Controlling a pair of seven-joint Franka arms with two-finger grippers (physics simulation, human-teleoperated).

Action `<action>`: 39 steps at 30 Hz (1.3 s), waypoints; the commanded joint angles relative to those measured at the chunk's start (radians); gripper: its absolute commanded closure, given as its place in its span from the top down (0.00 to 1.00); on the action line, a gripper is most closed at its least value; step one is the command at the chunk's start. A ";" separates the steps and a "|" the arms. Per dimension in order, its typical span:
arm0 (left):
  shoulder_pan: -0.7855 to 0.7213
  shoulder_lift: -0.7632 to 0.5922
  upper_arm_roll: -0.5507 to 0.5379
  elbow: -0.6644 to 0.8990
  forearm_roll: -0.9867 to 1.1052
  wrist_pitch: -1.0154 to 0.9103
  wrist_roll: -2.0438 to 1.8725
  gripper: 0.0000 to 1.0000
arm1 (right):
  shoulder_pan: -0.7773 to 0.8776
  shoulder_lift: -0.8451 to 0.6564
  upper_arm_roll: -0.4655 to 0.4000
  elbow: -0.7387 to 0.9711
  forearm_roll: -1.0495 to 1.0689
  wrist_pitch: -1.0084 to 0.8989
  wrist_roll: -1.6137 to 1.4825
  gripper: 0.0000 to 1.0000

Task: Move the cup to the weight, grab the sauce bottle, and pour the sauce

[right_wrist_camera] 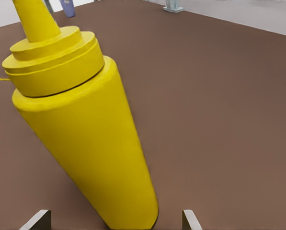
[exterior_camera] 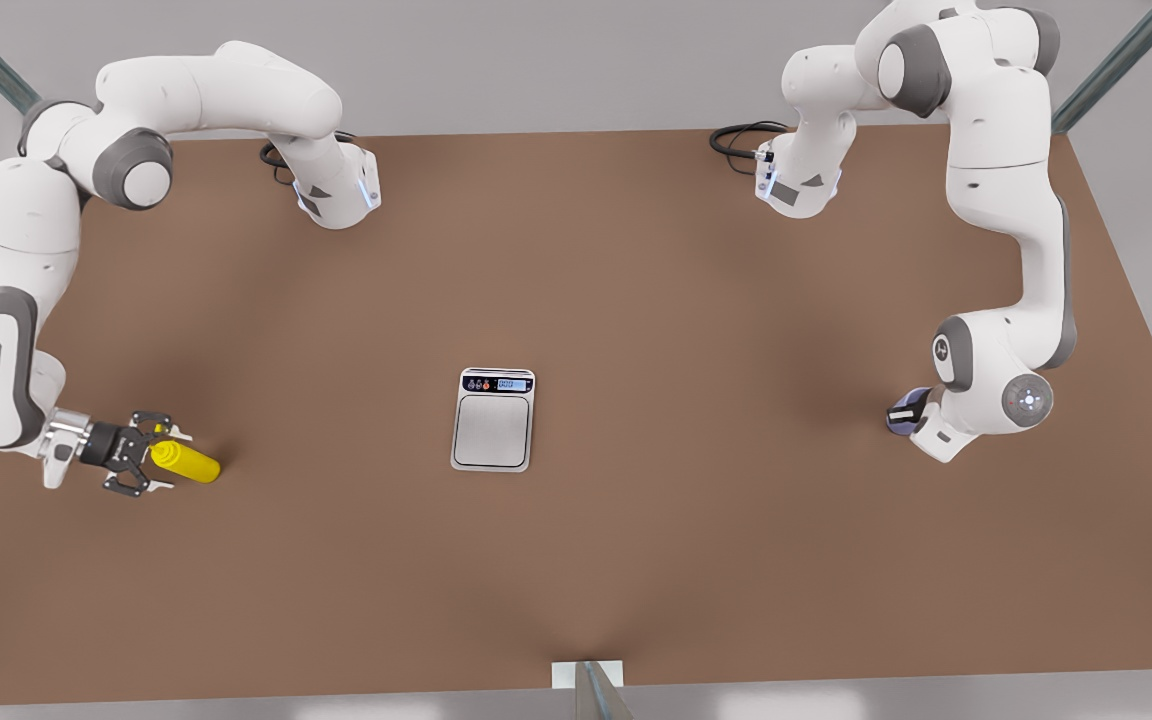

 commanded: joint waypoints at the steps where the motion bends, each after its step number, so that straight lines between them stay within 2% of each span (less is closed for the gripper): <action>1: 0.000 0.000 0.000 0.003 -0.001 0.000 0.000 0.21 | 0.001 0.000 0.002 0.000 0.000 0.000 0.000 1.00; 9: 0.000 -0.006 -0.002 0.022 -0.001 -0.012 -0.030 0.21 | 0.008 0.018 0.029 0.000 0.002 -0.011 -0.003 1.00; 14: 0.000 -0.006 -0.002 0.022 -0.010 -0.012 -0.032 0.30 | 0.003 0.024 0.037 0.000 0.031 -0.028 -0.026 1.00; 31: -0.035 -0.014 -0.015 0.037 -0.064 -0.011 -0.046 0.27 | -0.006 0.035 0.037 0.011 0.081 -0.063 -0.077 1.00; 32: -0.037 -0.014 -0.015 0.037 -0.076 -0.011 -0.049 0.27 | -0.006 0.035 0.037 0.011 0.081 -0.063 -0.074 0.74; 33: -0.051 -0.014 -0.017 0.037 -0.076 -0.011 -0.069 0.27 | -0.006 0.035 0.037 0.011 0.081 -0.063 -0.072 0.74; 35: -0.071 -0.014 -0.029 0.043 -0.076 -0.012 -0.116 0.27 | -0.005 0.035 0.037 0.011 0.083 -0.063 -0.072 0.67; 39: -0.112 -0.018 -0.054 0.049 -0.078 -0.012 -0.211 0.27 | -0.005 0.035 0.037 0.011 0.083 -0.063 -0.069 0.66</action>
